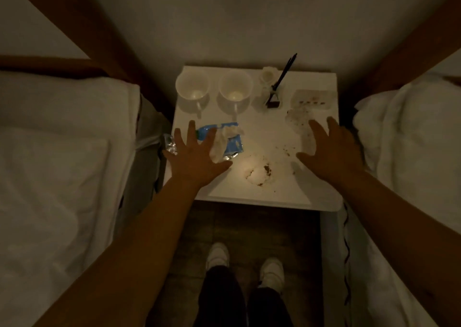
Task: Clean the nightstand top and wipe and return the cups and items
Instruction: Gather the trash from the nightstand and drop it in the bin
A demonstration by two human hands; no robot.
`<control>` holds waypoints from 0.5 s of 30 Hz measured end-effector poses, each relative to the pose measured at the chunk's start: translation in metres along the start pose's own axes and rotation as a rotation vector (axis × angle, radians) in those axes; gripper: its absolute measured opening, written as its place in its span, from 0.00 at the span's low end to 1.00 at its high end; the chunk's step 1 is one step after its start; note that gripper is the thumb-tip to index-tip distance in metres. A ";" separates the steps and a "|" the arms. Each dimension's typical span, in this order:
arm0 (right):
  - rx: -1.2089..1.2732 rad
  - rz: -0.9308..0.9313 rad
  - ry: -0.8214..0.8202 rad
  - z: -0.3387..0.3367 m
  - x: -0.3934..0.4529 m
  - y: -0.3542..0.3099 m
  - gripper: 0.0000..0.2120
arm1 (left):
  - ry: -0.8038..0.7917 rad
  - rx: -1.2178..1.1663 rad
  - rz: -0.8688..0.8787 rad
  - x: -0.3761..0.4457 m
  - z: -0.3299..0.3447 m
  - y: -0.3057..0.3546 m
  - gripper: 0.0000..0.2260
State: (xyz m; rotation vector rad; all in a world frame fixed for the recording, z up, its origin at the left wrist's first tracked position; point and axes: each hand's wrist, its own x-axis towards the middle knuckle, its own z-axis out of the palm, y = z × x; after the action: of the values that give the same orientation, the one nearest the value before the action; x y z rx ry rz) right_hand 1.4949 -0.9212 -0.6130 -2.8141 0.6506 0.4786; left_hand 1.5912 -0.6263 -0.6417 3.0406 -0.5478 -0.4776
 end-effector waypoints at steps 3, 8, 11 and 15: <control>0.005 -0.006 -0.065 0.018 0.016 0.000 0.43 | -0.067 -0.107 -0.018 0.017 0.023 -0.002 0.48; 0.048 -0.034 0.021 0.031 0.014 0.000 0.38 | 0.014 -0.080 0.035 0.026 0.034 0.008 0.44; 0.079 -0.035 0.027 0.032 0.013 -0.004 0.35 | 0.072 -0.038 0.037 0.029 0.029 0.016 0.37; 0.065 -0.003 0.040 0.034 0.011 -0.007 0.35 | 0.110 0.008 0.057 0.028 0.026 0.018 0.29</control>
State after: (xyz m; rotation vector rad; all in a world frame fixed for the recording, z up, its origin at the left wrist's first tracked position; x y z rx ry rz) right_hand 1.4988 -0.9094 -0.6477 -2.7694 0.6575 0.3944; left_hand 1.6021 -0.6517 -0.6731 3.0257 -0.6303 -0.3041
